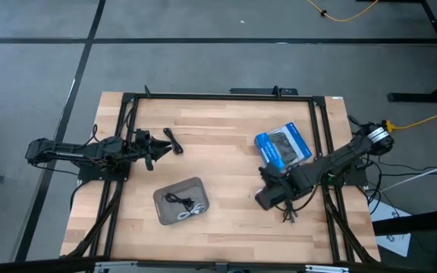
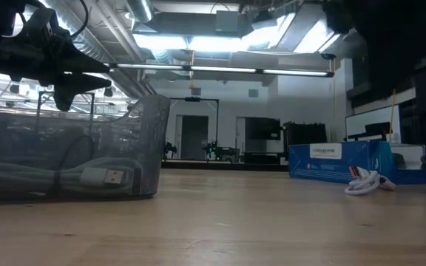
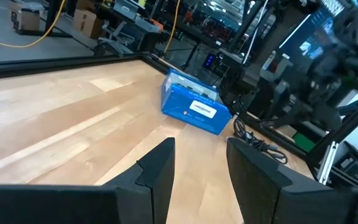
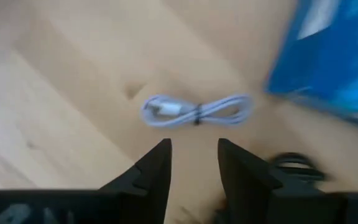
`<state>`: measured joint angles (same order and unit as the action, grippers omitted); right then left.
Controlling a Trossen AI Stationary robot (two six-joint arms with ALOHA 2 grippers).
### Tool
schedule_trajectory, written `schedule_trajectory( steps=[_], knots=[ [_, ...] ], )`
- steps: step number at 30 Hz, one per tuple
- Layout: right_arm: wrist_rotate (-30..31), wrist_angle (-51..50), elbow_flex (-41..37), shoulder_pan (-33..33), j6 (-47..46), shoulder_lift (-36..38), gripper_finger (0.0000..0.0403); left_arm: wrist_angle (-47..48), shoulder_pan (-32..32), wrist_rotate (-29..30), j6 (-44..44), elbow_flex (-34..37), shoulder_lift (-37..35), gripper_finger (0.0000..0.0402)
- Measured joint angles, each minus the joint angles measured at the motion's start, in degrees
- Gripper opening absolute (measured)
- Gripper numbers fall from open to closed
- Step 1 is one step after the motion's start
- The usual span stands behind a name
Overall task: Pick and place USB-C Cables
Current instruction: Put the purple charger cable into the black bin
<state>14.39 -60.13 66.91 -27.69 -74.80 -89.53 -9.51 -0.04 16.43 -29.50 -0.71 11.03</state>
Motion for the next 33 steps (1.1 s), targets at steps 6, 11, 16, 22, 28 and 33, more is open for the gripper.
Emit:
schedule_trajectory(
  steps=[6,11,16,22,28,33],
  knots=[
    [-5.5,13.7,-12.4,-0.4,0.2,0.2,0.0134,0.0,0.0,0.0,0.0,0.0,0.0,0.0140],
    [-5.5,15.9,-13.7,-0.2,3.0,0.2,0.0134,0.0,0.0,0.0,0.0,0.0,0.0,0.0140],
    [-5.2,16.2,-12.3,-0.2,22.2,0.2,0.0134,0.0,0.0,0.0,0.0,0.0,0.0,0.0140],
    [-3.6,17.6,-12.9,1.4,37.8,-0.9,0.0134,0.0,0.0,0.0,0.0,0.0,0.0,0.0140],
    [-3.8,17.5,-12.9,4.9,48.0,-4.2,0.0134,0.1,0.0,0.0,0.1,0.0,0.0,0.0140],
    [-6.7,17.5,-12.9,6.5,56.3,-7.8,0.0134,0.2,0.0,0.0,0.1,0.0,0.0,0.0140]
  ],
)
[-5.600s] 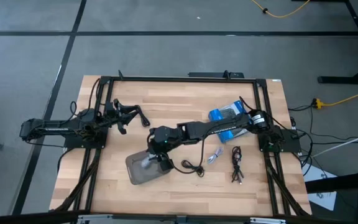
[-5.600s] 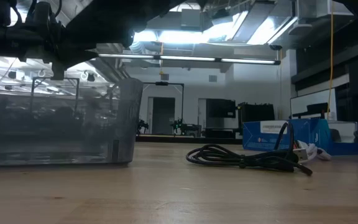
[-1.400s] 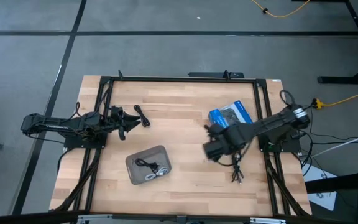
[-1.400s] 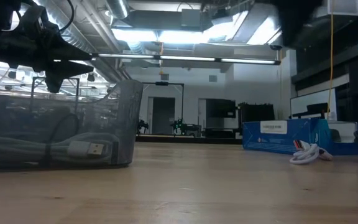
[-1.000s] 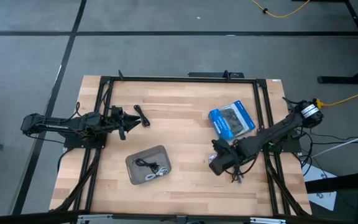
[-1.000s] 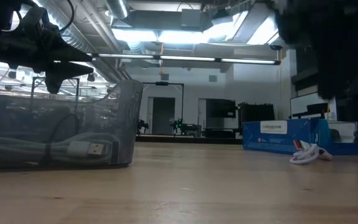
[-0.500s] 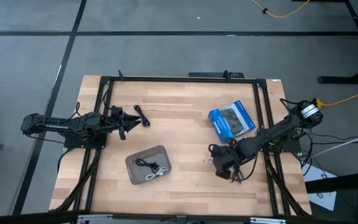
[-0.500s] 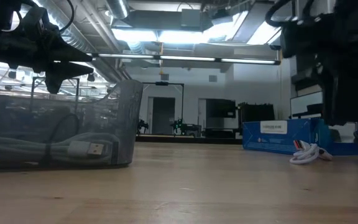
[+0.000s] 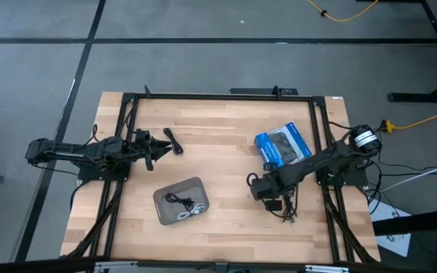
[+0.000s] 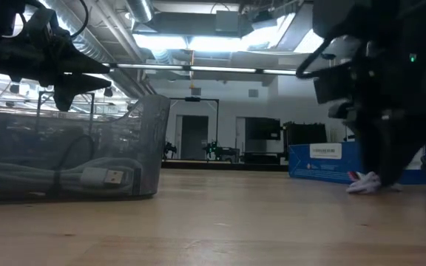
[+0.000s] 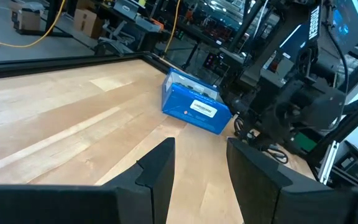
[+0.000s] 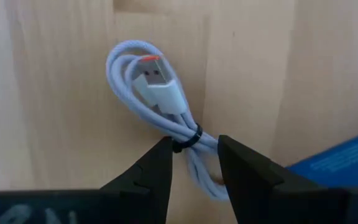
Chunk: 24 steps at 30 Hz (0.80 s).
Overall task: Pick and place USB-C Cables
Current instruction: Put the purple charger cable into the black bin
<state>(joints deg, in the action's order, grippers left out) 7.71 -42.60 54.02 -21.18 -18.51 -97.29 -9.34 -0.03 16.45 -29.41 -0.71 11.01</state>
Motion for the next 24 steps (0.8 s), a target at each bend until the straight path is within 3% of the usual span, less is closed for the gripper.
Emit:
schedule_trajectory(
  steps=[5,12,18,24],
  knots=[
    [2.0,1.4,0.2,0.5,4.1,-2.6,0.0134,1.0,0.0,0.0,0.0,0.0,0.0,0.0140],
    [2.5,7.2,0.1,0.8,-1.3,-3.6,0.0128,1.1,0.0,1.2,0.0,0.0,0.0,0.0140],
    [4.1,9.6,0.7,0.8,-11.9,-3.8,0.0034,1.2,0.0,1.4,-0.1,0.0,0.0,0.0140],
    [11.5,9.5,8.4,0.9,-9.7,-4.1,0.0034,1.2,0.0,1.4,-0.1,0.0,0.0,0.0140]
  ],
)
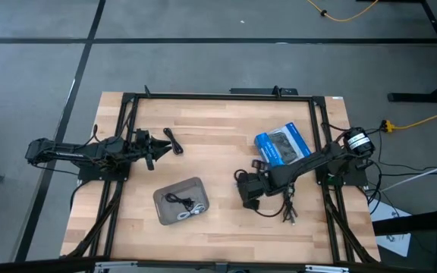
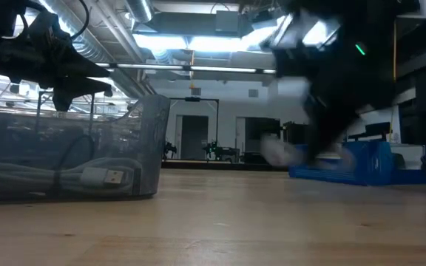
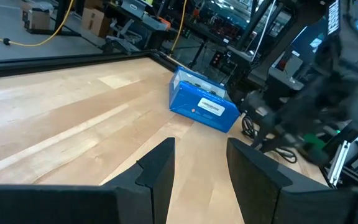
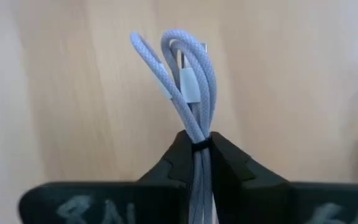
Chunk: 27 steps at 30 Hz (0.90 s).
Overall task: Pick and place USB-C Cables
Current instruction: Put the purple charger cable into the black bin
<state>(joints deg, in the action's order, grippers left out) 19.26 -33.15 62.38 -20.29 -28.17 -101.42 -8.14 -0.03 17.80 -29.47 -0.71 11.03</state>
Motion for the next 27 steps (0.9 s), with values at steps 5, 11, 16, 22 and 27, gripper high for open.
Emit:
schedule_trajectory(
  steps=[5,11,16,22,27],
  knots=[
    [8.8,3.0,11.4,0.3,10.8,0.2,0.0034,0.0,0.0,0.0,0.0,0.0,0.0,0.0140],
    [-3.7,22.7,17.4,4.4,23.5,-1.2,0.0034,0.0,0.0,0.0,-0.2,0.0,0.0,0.0140],
    [-12.0,27.9,20.7,6.3,24.0,-5.9,0.0034,0.0,0.0,-0.1,-0.3,0.0,0.0,0.0140],
    [-16.3,27.0,27.5,6.3,23.9,-13.0,0.0034,0.0,0.0,-0.1,-0.2,0.0,0.0,0.0140],
    [-16.4,23.7,32.1,6.3,23.7,-14.3,0.0109,0.0,0.0,-0.3,-0.1,0.0,0.0,0.0140]
  ],
)
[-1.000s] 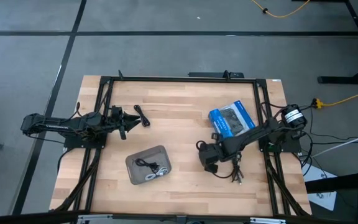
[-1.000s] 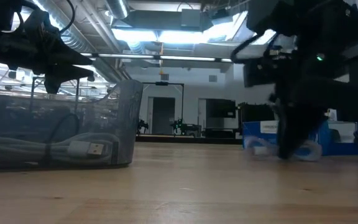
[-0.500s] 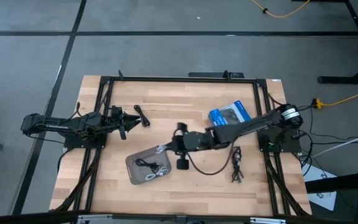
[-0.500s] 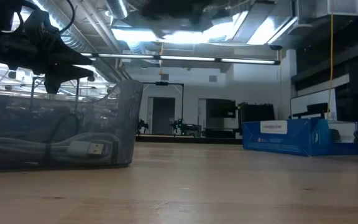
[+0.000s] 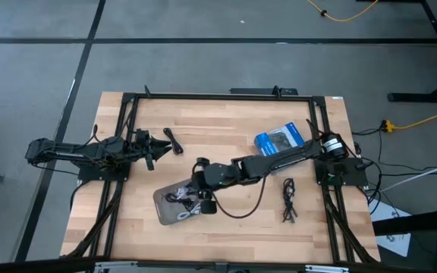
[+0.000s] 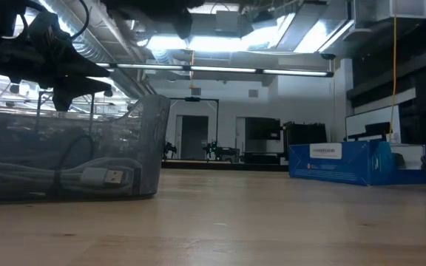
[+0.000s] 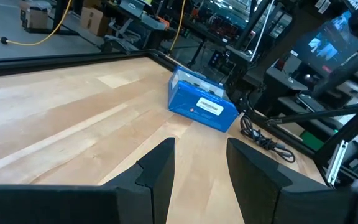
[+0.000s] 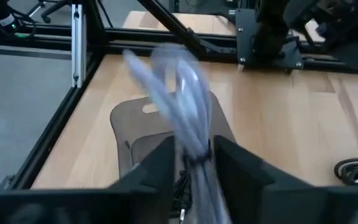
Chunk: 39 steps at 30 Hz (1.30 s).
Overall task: Pick and place USB-C Cables
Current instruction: Put the purple charger cable into the black bin, then put the top black charger cable into the black bin
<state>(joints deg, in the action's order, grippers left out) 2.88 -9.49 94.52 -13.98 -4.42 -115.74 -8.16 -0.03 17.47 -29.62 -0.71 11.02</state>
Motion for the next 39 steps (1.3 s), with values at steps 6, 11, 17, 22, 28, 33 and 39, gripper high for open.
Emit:
schedule_trajectory(
  steps=[6,11,17,22,28,33,39],
  knots=[
    [0.0,-1.3,0.8,0.1,-1.3,0.2,0.0200,0.0,0.0,0.0,0.0,0.0,0.0,0.0140],
    [3.1,-2.6,0.8,0.1,-1.0,0.3,0.0217,0.0,0.0,0.0,0.0,0.0,0.0,0.0140],
    [13.7,-8.1,3.5,3.2,0.2,0.3,0.0209,0.0,0.0,0.7,-0.1,0.0,0.0,0.0140],
    [14.0,-14.5,4.8,6.8,-4.4,0.4,0.0208,0.2,0.0,1.1,0.1,0.0,0.0,0.0140],
    [19.5,-38.5,4.8,8.1,-14.7,0.4,0.0208,5.8,0.0,9.1,-7.8,-0.5,2.0,0.0133],
    [34.8,-61.4,4.8,8.2,-28.2,0.4,0.0208,6.8,0.0,18.4,-13.3,-1.2,8.7,0.0116],
    [36.3,-74.2,4.7,8.2,-35.8,0.4,0.0208,11.6,1.4,19.6,-18.0,-9.9,20.5,0.0088]
  ],
)
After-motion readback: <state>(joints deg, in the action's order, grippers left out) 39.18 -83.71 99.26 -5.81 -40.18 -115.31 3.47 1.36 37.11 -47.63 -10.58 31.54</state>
